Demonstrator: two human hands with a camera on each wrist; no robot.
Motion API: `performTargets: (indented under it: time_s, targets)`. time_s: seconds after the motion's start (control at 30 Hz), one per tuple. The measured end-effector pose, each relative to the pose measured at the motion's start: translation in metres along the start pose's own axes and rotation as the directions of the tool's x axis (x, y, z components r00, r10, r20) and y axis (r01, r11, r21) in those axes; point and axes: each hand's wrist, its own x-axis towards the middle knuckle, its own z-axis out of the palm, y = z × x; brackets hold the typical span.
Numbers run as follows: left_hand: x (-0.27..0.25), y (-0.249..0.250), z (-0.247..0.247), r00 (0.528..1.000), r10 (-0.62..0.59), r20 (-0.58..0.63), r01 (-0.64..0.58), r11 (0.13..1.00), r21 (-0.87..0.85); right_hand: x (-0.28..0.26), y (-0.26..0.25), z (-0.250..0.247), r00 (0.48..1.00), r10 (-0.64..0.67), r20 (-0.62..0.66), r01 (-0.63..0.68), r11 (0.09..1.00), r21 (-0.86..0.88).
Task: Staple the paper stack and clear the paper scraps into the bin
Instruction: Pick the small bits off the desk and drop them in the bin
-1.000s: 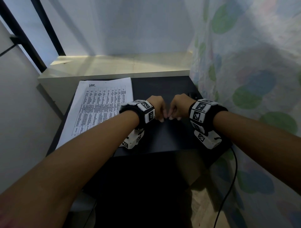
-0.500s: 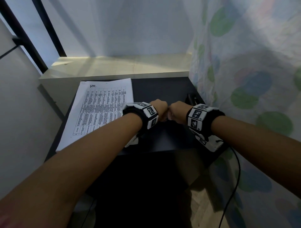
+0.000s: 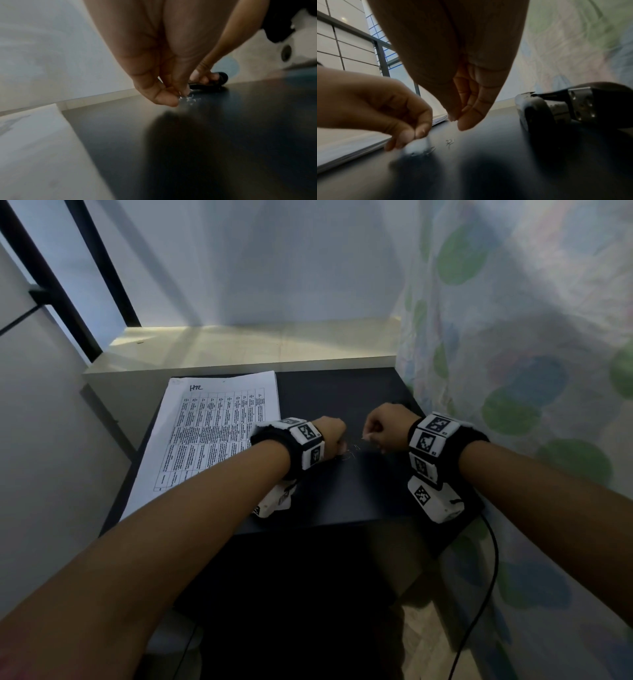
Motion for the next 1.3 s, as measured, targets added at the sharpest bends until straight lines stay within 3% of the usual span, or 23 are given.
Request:
performTargets:
  time_s: [0.27, 0.67, 0.93, 1.1, 1.3]
  targets:
    - [-0.002, -0.014, -0.015, 0.995, 0.006, -0.102, -0.021, 0.989, -0.148, 0.011, -0.009, 0.008, 0.999, 0.031, 0.032, -0.031, 0.999, -0.013]
    - [0.003, -0.006, -0.002, 1.000, 0.012, -0.028, -0.014, 0.998, -0.065, 0.018, -0.022, 0.017, 0.995, 0.086, 0.051, -0.074, 0.977, -0.201]
    - [-0.001, -0.007, -0.002, 0.992, 0.019, -0.126, -0.038, 0.988, -0.148, 0.016, -0.025, 0.021, 0.992, 0.056, 0.113, -0.020, 0.953, -0.303]
    - [-0.002, -0.008, -0.003, 0.983, 0.010, -0.184, -0.053, 0.971, -0.232, 0.017, -0.016, 0.013, 0.998, 0.028, 0.053, -0.019, 0.985, -0.170]
    - [0.006, -0.002, 0.001, 0.989, -0.041, -0.144, 0.002, 0.965, -0.263, 0.018, -0.007, 0.007, 0.999, -0.032, -0.019, 0.032, 0.999, -0.025]
